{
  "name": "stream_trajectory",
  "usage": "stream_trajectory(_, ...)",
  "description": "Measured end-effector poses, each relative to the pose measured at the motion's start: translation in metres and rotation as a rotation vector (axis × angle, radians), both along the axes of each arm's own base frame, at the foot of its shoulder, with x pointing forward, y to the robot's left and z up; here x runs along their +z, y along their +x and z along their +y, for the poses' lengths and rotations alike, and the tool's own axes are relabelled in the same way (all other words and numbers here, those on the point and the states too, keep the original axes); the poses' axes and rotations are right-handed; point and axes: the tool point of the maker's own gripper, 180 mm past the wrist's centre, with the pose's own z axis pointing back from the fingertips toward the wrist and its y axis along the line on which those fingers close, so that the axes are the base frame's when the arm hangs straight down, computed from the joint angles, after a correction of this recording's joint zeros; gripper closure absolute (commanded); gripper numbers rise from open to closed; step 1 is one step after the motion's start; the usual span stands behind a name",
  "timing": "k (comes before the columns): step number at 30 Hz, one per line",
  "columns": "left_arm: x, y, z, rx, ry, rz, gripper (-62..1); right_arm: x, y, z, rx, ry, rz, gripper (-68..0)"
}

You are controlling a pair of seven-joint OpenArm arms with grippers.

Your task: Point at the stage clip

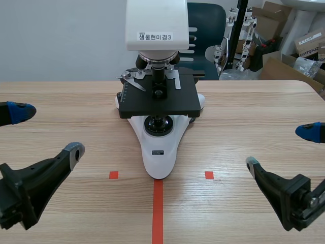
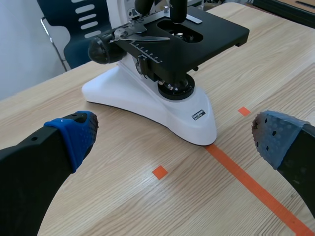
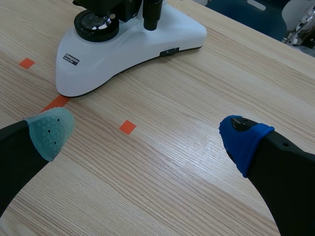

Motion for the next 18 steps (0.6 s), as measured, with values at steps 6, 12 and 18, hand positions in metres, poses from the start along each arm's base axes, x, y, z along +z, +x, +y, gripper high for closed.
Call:
stream_trajectory(6,0.008,-0.002,-0.008,-0.109,0.076,-0.024,-46.9,0.0,0.0,0.0,0.0,0.0,0.0,-67.9)
stream_trajectory(12,0.012,-0.006,-0.014,-0.227,0.158,-0.045,-20.0,0.0,0.0,0.0,0.0,0.0,0.0,-67.9)
stream_trajectory(18,0.019,-0.006,-0.018,-0.331,0.225,-0.084,-2.6,0.001,0.0,0.0,0.0,0.002,-0.003,-67.9)
